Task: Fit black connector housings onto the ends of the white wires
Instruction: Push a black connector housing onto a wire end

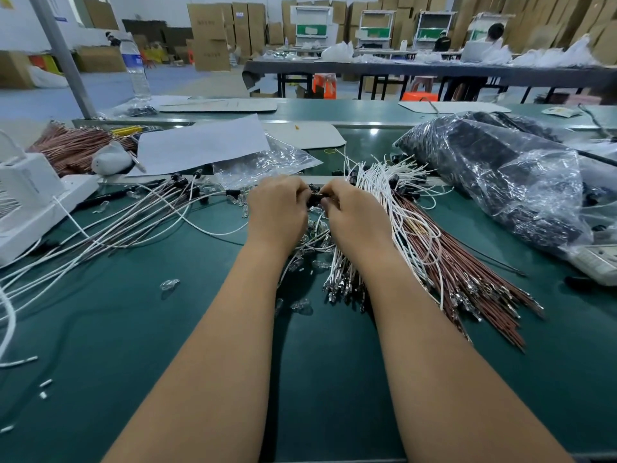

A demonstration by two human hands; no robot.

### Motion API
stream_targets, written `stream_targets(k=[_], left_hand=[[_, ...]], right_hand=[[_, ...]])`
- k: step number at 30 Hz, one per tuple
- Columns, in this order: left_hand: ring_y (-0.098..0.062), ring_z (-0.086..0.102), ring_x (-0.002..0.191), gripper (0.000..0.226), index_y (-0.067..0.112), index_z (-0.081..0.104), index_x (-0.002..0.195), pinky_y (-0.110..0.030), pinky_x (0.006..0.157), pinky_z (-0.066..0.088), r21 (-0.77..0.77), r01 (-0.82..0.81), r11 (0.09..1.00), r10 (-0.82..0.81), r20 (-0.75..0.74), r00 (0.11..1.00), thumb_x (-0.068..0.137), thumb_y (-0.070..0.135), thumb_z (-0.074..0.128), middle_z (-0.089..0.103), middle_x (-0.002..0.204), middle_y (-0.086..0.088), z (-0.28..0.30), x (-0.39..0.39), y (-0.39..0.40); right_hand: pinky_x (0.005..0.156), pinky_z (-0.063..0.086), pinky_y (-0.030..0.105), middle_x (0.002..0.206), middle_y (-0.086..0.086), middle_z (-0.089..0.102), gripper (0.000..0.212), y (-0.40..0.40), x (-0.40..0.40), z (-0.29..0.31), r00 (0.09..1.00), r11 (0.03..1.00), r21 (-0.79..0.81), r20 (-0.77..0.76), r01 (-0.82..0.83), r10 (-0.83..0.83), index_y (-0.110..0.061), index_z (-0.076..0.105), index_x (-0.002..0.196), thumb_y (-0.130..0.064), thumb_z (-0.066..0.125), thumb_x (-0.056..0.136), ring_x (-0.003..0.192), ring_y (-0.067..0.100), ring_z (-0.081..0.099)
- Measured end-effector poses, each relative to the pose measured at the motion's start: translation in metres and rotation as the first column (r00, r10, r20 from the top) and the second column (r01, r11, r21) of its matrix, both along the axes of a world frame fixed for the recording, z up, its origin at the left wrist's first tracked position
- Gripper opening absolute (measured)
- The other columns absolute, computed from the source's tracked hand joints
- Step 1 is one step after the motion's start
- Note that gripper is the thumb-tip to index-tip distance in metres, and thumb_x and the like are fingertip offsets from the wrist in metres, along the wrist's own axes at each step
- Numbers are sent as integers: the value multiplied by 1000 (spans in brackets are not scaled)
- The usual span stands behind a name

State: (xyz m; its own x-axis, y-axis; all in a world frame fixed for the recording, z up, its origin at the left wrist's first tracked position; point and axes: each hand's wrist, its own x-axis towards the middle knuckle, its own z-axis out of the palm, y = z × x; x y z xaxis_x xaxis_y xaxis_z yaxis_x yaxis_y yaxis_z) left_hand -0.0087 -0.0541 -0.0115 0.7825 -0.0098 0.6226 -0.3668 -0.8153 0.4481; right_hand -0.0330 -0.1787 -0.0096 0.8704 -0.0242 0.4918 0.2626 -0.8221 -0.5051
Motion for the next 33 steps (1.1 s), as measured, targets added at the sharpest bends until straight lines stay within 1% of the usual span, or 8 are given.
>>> stream_targets(k=[5, 9, 14, 18, 20, 25, 29, 33], left_hand=[[-27, 60, 96, 15, 17, 72, 95, -32, 83, 38, -51, -69, 996, 66, -59, 996, 93, 21, 57, 71, 96, -5, 0, 0, 4], [-26, 64, 91, 18, 7, 72, 98, -40, 83, 51, -174, 166, 971, -176, -45, 983, 89, 5, 56, 71, 93, -9, 1, -5, -1], [-17, 65, 78, 15, 7, 72, 99, -29, 75, 54, -369, 173, 913, -209, -61, 976, 91, 7, 60, 70, 85, -5, 1, -6, 1], [-3, 51, 58, 15, 6, 71, 101, -15, 56, 40, -408, 150, 900, -207, -99, 973, 93, 10, 58, 63, 74, 0, 2, -4, 4], [-1, 47, 54, 16, 5, 70, 101, -14, 53, 36, -453, 144, 880, -215, -111, 970, 94, 11, 58, 61, 73, 1, 1, -4, 5], [4, 46, 50, 14, 6, 70, 96, -10, 54, 36, -547, 121, 828, -233, -141, 962, 94, 13, 58, 60, 68, 5, 3, -5, 7], [-6, 55, 66, 12, 11, 70, 91, -13, 61, 45, -622, 139, 770, -297, -156, 942, 91, 15, 59, 66, 78, -2, 6, -8, 8], [3, 56, 60, 11, 21, 68, 82, -7, 59, 45, -656, 203, 727, -365, -118, 923, 89, 12, 65, 65, 73, 3, 7, -9, 10]], right_hand=[[49, 29, 24, 75, -6, 60, 13, 3, 0, 1, 1000, 1000, -29, -21, -8, 8, -19, 62, 102, -20, 50, 98, 66, 17, 54], [60, 47, 33, 84, -1, 67, 16, 0, -1, 2, 999, 998, 55, -19, -30, 32, -20, 63, 105, -20, 48, 99, 74, 21, 61], [57, 39, 27, 91, -1, 68, 24, 0, -2, 3, 998, 988, 152, 48, -41, 34, -19, 56, 121, -17, 54, 97, 73, 18, 59], [52, 28, 14, 85, -7, 63, 14, -2, -1, 2, 993, 989, 150, 115, 11, -29, -18, 59, 106, -15, 61, 93, 63, 3, 48], [54, 29, 13, 87, -6, 64, 11, -2, -1, 2, 987, 989, 146, 153, 18, -41, -17, 62, 101, -12, 62, 91, 64, 5, 48], [61, 33, 16, 92, 0, 67, 8, -3, -2, 4, 976, 989, 149, 212, 18, -49, -11, 67, 96, -8, 61, 90, 76, 9, 51], [64, 35, 22, 90, -4, 60, 8, -4, -2, 4, 969, 982, 189, 243, 4, -50, -12, 65, 95, -11, 57, 94, 78, 9, 50], [65, 37, 21, 88, -8, 55, 6, -3, 2, 3, 970, 961, 273, 240, -40, -28, -13, 61, 94, -11, 55, 95, 77, 9, 50]])
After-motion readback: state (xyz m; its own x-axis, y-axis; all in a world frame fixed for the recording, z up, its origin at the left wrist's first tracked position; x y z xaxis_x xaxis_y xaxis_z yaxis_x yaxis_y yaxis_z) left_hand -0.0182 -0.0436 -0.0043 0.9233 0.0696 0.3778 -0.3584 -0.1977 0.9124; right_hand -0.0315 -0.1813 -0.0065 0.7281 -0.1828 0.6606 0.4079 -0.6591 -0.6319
